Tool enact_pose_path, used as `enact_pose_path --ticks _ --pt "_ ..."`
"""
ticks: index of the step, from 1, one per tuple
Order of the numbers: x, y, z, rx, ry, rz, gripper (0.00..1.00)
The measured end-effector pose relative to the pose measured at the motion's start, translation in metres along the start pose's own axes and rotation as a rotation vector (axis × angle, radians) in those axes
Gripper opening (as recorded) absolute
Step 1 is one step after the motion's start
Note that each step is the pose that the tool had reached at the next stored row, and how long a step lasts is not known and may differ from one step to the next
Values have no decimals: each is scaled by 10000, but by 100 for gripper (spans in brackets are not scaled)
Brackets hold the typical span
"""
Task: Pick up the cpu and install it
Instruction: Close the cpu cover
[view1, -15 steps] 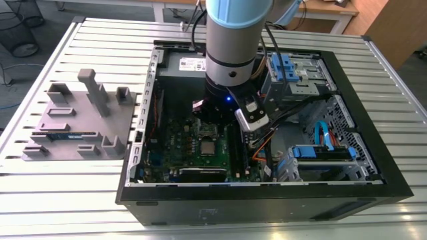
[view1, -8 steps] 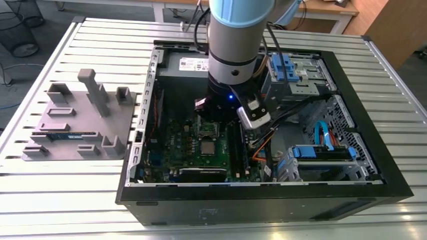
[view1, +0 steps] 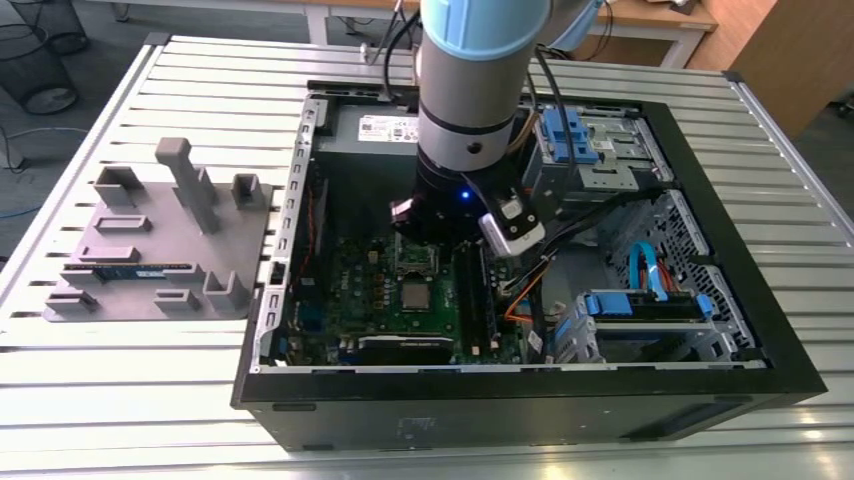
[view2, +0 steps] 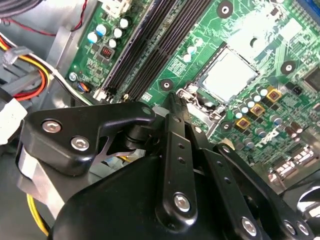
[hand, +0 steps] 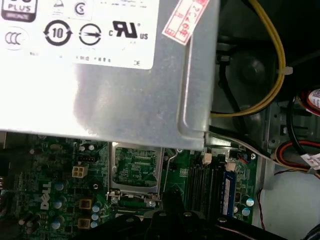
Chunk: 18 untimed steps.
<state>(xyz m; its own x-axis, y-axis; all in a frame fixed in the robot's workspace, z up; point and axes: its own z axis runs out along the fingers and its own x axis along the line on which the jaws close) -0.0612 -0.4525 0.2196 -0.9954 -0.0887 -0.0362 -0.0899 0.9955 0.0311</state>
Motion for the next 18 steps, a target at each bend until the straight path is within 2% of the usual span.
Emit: enact_pose_path --ticks 2,9,18 --pt "0 0 0 -3 5 -131 11" --pt "-6 7 4 -13 2 -140 11" --pt "-32 47 9 -17 3 -149 11"
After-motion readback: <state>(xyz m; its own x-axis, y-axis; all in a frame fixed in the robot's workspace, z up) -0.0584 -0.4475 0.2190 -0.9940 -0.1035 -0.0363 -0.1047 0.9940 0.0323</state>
